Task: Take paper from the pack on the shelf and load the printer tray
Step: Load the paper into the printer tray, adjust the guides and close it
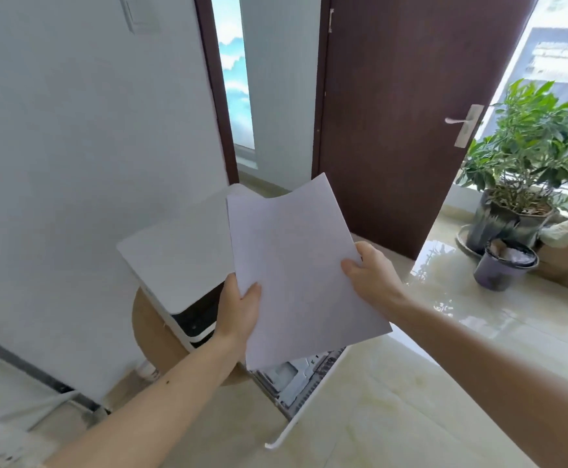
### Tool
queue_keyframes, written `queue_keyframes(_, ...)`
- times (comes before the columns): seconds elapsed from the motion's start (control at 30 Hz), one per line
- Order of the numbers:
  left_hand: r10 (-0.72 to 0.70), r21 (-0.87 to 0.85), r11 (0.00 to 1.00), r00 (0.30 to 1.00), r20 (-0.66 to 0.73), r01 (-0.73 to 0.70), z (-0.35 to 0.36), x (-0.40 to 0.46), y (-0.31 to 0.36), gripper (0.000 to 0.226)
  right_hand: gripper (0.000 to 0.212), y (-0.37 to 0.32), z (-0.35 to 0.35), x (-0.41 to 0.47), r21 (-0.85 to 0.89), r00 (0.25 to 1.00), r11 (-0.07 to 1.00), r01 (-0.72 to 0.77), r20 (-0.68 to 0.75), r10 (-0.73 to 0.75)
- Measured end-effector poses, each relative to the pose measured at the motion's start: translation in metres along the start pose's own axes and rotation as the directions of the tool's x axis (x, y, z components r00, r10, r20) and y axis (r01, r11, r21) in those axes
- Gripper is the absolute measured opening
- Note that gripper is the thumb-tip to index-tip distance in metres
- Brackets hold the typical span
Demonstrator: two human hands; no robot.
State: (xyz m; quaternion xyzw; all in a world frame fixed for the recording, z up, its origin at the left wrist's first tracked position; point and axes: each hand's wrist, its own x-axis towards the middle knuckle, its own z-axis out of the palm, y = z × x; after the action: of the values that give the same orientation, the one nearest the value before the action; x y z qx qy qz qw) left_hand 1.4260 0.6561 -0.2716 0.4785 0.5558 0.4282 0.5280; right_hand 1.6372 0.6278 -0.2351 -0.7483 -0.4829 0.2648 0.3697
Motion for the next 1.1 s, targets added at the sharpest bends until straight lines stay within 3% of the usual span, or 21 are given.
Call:
queue_keyframes(0.4,-0.115,0.012,0.992,0.947,-0.301,0.124,0.079,0.025,-0.03,0.012,0.017,0.048,-0.015,0.105,0.018,0.947,0.999,0.042,0.317,-0.046)
queue_keyframes(0.77,-0.181,0.013,0.979,0.9,-0.396,0.202,0.107,0.027,-0.065,0.016,0.019,0.083,0.003,0.153,0.032,0.884,0.997,-0.068,0.465,0.045)
queue_keyframes(1.1,-0.307,-0.067,0.942,0.765,-0.565,0.329,0.16,-0.036,-0.109,0.014,0.012,0.133,0.008,0.155,-0.056,0.759,0.998,0.012,0.651,0.027)
